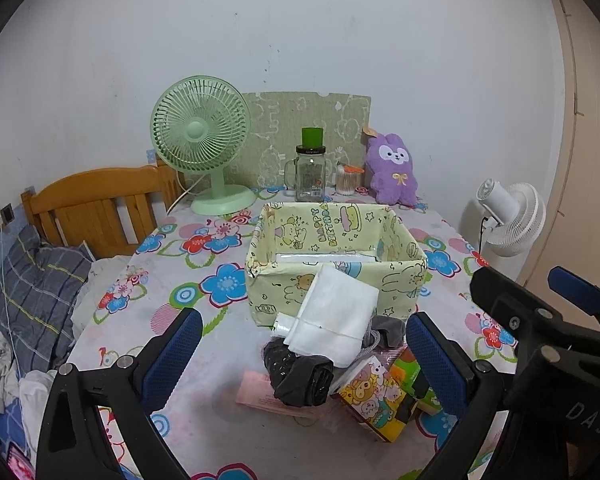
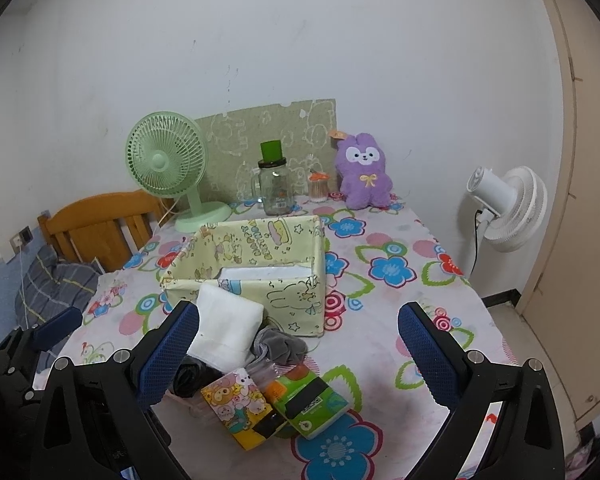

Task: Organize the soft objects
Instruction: 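Grasp the black plastic bundle with the left tool while the right tool grasps the white cloth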

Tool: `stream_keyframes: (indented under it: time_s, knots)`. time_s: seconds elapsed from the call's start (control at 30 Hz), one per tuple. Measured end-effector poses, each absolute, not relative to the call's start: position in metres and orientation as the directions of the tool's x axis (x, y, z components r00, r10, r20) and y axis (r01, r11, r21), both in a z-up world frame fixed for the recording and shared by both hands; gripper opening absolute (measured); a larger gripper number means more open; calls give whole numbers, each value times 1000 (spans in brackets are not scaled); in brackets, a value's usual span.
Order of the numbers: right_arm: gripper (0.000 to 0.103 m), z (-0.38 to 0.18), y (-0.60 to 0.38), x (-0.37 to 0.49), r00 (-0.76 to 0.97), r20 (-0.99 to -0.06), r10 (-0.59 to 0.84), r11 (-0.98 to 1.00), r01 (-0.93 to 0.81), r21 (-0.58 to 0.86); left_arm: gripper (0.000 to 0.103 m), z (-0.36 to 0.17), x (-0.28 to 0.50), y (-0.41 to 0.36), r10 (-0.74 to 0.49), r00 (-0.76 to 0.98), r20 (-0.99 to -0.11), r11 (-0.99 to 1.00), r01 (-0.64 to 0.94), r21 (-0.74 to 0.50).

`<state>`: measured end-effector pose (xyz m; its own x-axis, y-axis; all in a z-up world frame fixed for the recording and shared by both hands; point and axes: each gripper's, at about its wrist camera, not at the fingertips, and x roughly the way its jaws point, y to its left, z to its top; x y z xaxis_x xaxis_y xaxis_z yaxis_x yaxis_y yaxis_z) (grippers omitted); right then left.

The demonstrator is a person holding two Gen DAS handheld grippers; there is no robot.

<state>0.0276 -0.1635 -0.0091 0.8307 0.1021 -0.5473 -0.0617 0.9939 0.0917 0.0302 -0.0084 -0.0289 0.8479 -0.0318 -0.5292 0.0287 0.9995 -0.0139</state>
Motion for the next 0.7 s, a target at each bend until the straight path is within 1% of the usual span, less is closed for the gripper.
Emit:
stream_keyframes:
  time_s: [0.33, 0.57, 0.7]
  knots:
    - [101, -23, -159, 37, 816, -569, 102, 994, -60, 92, 97, -42, 41, -4, -52, 818, -572, 999, 39, -35]
    - [101, -35, -153, 44, 804, -585, 111, 993, -75, 85, 94, -58, 50, -2, -34, 785, -619, 999, 26, -22]
    - [99, -45, -147, 48, 791, -600, 119, 993, -85, 84, 92, -67, 56, 4, -34, 764, -644, 999, 20, -30]
